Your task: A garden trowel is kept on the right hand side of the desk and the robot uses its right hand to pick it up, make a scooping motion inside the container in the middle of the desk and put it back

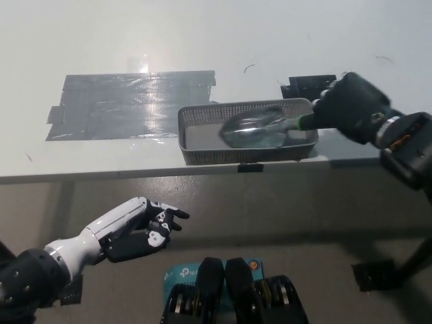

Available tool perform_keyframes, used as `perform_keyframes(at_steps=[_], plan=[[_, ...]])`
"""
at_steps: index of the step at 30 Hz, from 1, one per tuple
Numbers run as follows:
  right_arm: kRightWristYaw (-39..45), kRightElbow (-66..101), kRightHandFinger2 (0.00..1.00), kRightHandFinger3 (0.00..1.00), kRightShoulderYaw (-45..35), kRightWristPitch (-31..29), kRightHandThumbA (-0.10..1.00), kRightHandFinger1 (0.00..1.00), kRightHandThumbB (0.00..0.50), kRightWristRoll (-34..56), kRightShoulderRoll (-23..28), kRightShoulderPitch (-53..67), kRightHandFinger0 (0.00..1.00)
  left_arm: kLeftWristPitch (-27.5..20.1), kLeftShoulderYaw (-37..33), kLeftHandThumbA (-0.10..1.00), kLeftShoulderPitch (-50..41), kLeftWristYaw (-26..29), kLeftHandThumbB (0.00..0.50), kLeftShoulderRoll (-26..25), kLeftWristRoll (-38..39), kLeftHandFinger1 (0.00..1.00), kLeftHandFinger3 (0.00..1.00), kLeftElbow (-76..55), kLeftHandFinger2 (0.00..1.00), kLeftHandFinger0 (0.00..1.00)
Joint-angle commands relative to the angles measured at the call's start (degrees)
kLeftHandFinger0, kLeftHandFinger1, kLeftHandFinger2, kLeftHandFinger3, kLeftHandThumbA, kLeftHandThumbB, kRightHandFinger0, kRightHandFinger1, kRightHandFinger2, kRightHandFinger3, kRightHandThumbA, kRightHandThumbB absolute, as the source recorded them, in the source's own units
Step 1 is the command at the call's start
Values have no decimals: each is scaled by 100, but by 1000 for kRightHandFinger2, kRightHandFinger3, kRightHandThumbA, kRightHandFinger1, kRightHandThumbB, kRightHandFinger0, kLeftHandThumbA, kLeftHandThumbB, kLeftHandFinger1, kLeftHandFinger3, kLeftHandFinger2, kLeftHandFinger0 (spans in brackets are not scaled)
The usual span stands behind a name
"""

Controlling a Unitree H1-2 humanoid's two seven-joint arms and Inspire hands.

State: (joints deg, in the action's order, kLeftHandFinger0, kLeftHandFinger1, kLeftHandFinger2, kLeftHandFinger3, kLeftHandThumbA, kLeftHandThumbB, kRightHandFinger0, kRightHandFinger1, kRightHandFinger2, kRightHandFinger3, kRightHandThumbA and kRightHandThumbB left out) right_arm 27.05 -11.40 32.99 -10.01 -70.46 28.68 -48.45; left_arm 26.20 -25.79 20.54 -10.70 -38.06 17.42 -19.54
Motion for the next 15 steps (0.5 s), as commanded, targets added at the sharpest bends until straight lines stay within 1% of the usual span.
perform_keyframes(at_steps=[1,2,3,5,7,8,9,10,11,12,13,14,15], plan=[[-387,-135,454,151,59,-198,-100,50,56,-42,-199,-505,0,73,-52,1000,224,-63,277,-111,-24,747,1000,-72,802,689],[-471,-198,454,140,42,-216,-100,46,73,-18,-248,-575,0,73,-66,1000,219,-41,265,-115,8,750,1000,-84,805,692],[-464,-243,435,108,14,-221,-100,26,59,48,-295,-634,0,73,-79,1000,211,-43,260,-106,-11,748,1000,-85,803,695],[-322,-324,440,142,14,-237,-100,32,43,111,-356,-753,0,73,-111,1000,221,-46,253,-85,-22,741,1000,-72,791,699],[-197,-329,438,133,-4,-208,-100,32,54,162,-410,-819,0,73,-152,1000,242,-91,263,-50,-61,737,1000,-31,786,695],[-127,-349,452,151,13,-187,-100,45,45,150,-453,-865,0,73,-165,1000,246,-108,273,-33,-68,737,999,-8,786,696],[-60,-358,457,155,33,-167,-100,51,46,131,-495,-902,0,73,-181,1000,251,-125,275,-12,-70,737,1000,17,787,697],[-118,-407,477,163,48,-156,-100,61,24,113,-545,-889,0,73,-180,1000,229,-126,261,-6,-67,740,1000,24,791,705],[-70,-395,467,166,56,-128,-100,53,24,112,-578,-855,0,73,-183,1000,190,-123,257,-7,-58,738,1000,20,789,704],[-20,-364,463,162,40,-86,-100,51,41,140,-616,-803,0,73,-168,1000,148,-121,263,-2,-69,725,994,13,776,693],[25,-357,478,252,25,-31,-100,66,34,140,-643,-781,0,73,-161,1000,141,-119,263,-12,-68,719,993,8,770,681],[91,-362,441,192,-102,123,-100,53,21,264,-696,-688,0,73,-156,1000,133,-114,274,-24,-73,721,993,18,771,679],[165,-376,421,148,-201,228,-100,39,7,396,-738,-627,0,73,-150,1000,110,-121,273,-40,-82,725,995,19,774,679]])
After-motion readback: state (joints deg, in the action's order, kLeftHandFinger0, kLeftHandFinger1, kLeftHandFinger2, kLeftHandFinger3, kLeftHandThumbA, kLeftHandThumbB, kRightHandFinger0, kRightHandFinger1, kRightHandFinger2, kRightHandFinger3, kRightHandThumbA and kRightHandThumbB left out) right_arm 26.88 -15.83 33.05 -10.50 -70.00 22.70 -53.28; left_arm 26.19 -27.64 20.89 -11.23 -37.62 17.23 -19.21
